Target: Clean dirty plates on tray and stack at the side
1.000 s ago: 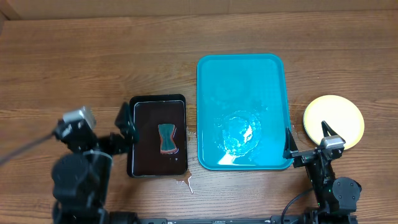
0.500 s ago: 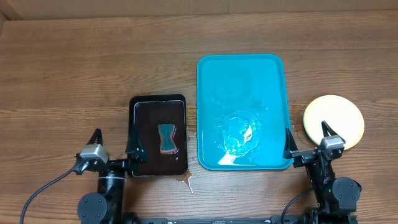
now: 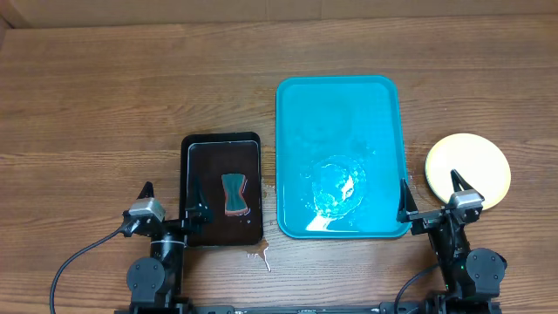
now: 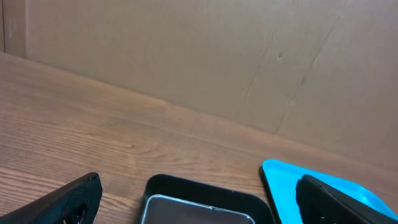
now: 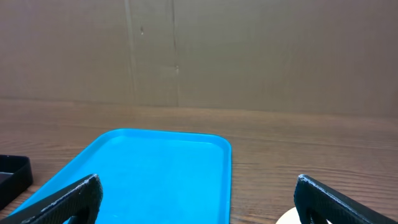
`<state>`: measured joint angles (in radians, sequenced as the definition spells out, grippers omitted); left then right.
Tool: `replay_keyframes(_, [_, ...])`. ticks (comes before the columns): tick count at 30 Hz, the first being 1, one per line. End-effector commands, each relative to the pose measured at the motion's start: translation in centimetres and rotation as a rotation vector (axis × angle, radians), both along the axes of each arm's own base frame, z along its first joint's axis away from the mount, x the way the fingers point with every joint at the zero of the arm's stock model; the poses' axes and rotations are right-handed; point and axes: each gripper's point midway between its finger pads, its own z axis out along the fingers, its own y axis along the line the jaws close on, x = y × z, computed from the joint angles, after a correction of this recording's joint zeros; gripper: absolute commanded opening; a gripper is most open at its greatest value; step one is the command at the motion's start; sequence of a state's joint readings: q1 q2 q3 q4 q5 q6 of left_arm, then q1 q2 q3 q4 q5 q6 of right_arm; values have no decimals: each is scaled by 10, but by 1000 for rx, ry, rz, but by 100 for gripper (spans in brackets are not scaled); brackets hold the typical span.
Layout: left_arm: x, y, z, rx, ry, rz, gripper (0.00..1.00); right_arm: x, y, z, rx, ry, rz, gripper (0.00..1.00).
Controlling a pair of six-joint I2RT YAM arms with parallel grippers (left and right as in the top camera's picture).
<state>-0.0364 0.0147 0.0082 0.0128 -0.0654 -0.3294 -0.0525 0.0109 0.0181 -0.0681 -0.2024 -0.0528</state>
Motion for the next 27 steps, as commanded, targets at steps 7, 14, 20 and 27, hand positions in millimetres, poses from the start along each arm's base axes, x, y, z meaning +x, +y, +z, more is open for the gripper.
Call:
replay_keyframes(7, [-1,5,-20,15,77,22,100,0,-1,-1,-3,-5,-7,100])
replay_keyframes(14, [-1,5,-20,15,77,22,100,0,-1,-1,-3,-5,-7,100])
replay_keyframes(20, [-1,5,-20,15,77,22,100,0,-1,-1,-3,-5,-7,100])
replay_keyframes(27, [-1,5,-20,15,77,22,100,0,-1,-1,-3,-5,-7,100])
